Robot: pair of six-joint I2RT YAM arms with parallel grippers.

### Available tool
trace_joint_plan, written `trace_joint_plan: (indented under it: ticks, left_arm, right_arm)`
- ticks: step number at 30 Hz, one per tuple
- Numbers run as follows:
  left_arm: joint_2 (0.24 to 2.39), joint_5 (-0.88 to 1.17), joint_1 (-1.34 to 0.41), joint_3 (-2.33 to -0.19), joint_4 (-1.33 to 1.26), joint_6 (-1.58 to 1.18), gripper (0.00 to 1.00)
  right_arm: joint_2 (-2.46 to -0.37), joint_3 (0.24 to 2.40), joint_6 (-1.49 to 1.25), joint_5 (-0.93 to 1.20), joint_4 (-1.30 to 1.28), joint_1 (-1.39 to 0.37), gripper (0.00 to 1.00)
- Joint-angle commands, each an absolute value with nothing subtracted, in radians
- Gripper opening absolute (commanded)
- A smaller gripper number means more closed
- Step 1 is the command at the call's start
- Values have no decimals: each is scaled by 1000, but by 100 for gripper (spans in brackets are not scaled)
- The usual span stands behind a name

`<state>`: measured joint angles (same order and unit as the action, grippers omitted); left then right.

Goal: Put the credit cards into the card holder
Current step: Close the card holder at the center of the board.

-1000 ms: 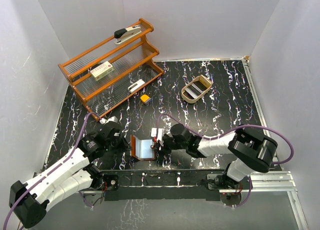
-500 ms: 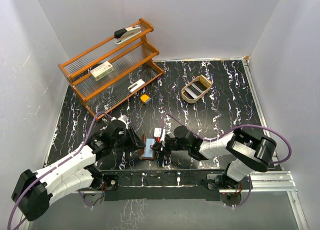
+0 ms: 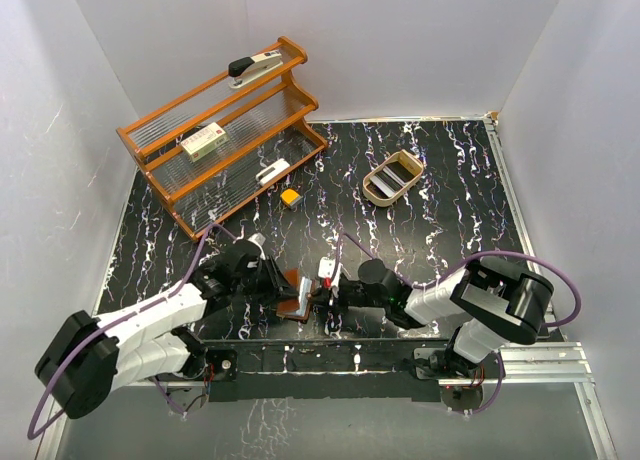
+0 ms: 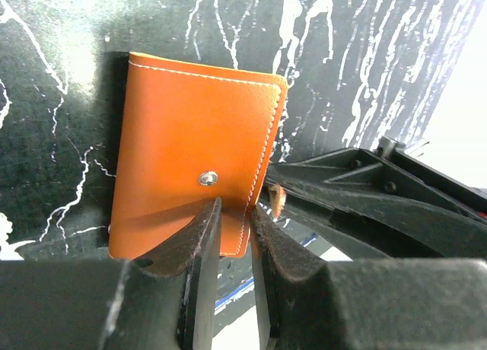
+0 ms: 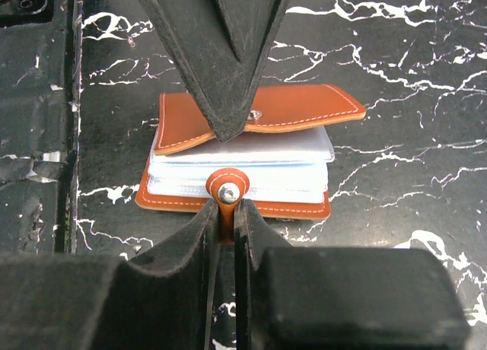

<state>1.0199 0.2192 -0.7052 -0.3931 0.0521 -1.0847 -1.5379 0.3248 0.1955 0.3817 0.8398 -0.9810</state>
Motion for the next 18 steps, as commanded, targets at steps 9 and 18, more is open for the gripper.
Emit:
trace_joint_plan:
  ticks: [9,18]
  left_arm:
    - [1126,195,-701,-401,94,-1050,28]
    - [1044,97,-701,-488,285,-1027,30]
  right_arm:
    - [-1533,281,141,353,995,-983,9]
    - [-1547,323,153,345,926,-983,10]
